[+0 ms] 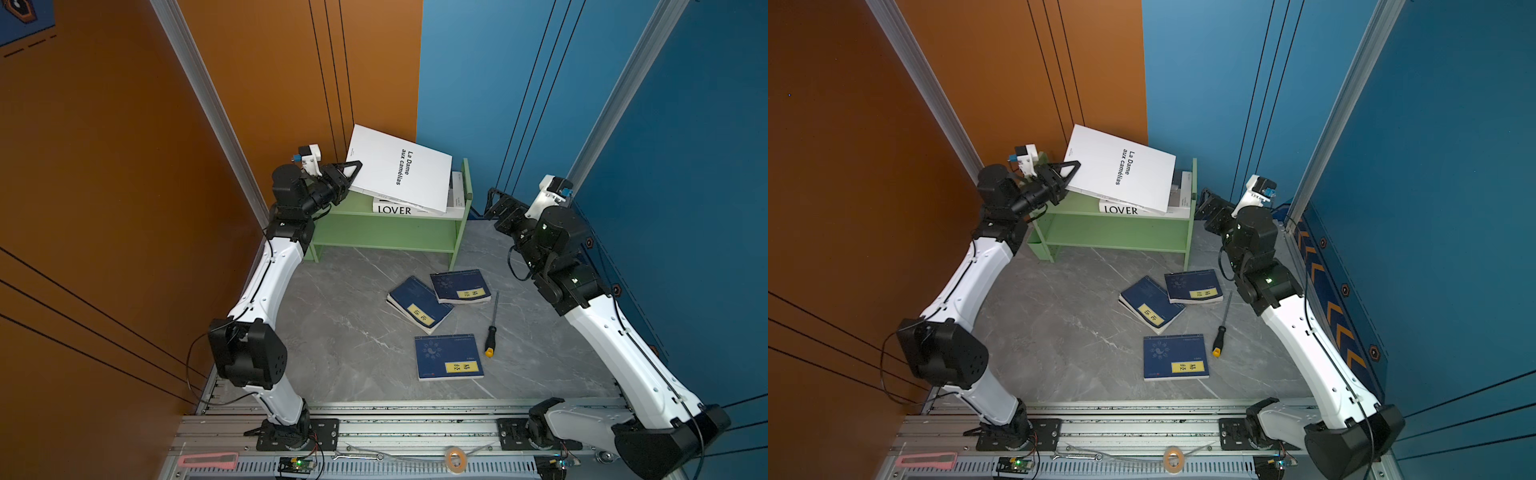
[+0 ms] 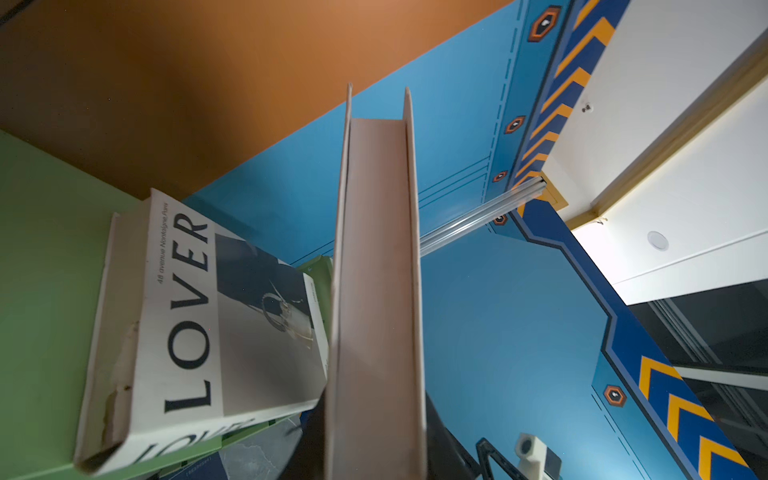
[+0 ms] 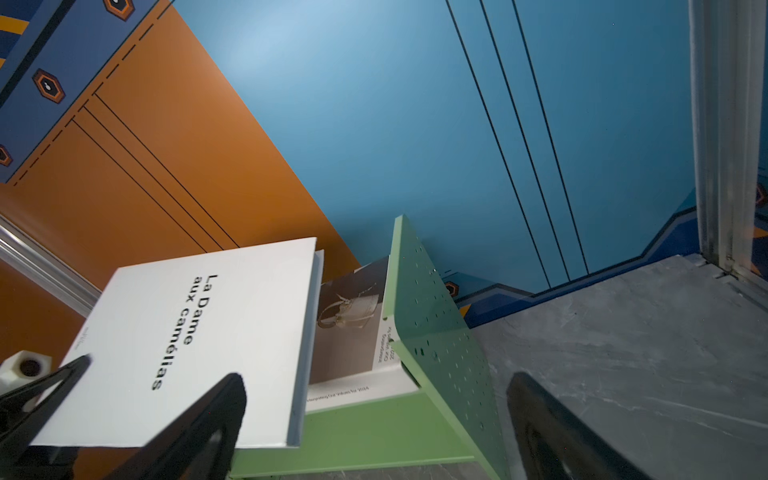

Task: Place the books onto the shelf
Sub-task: 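Lift the white book with the left gripper toward the shelf while the right withdraws, then lower the white book onto the LOVER book with left gripper while right steadies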

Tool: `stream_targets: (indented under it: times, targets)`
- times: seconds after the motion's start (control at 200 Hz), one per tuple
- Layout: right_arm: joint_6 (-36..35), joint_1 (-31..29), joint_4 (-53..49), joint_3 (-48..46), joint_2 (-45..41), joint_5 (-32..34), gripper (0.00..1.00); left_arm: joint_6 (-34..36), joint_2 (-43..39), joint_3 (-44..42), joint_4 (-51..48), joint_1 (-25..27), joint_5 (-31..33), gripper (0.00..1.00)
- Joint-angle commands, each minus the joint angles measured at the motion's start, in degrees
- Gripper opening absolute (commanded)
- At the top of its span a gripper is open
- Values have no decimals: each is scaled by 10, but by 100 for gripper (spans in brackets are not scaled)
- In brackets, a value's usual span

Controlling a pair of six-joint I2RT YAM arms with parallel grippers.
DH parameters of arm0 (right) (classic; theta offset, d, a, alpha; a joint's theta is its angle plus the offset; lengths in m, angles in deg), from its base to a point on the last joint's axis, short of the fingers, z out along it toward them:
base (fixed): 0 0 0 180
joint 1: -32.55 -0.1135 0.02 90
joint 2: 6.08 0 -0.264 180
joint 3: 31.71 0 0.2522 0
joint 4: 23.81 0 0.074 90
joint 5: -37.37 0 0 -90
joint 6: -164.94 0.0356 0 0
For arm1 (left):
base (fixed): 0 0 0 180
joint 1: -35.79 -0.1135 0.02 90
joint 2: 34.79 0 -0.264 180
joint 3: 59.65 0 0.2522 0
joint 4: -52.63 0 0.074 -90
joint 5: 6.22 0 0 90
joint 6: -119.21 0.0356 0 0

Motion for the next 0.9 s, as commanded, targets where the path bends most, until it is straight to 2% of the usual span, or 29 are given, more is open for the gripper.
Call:
stream_targets:
  times: [0.0,0.18,0.386,0.601,0.891]
  targets:
    - [-35,-2,45,43,45,25,100,-27,30,58,33,6,31,17]
    - [-47,-3,64,102,124,42,99,-32,104,134,-5,23,37,17]
    - [-41,-2,72,144,194,37,100,-25,145,177,-36,41,46,18]
    - [-35,-2,41,193,246,23,99,-31,149,165,-37,52,55,19]
    - [-26,2,21,193,260,27,99,-57,146,137,-22,68,84,19]
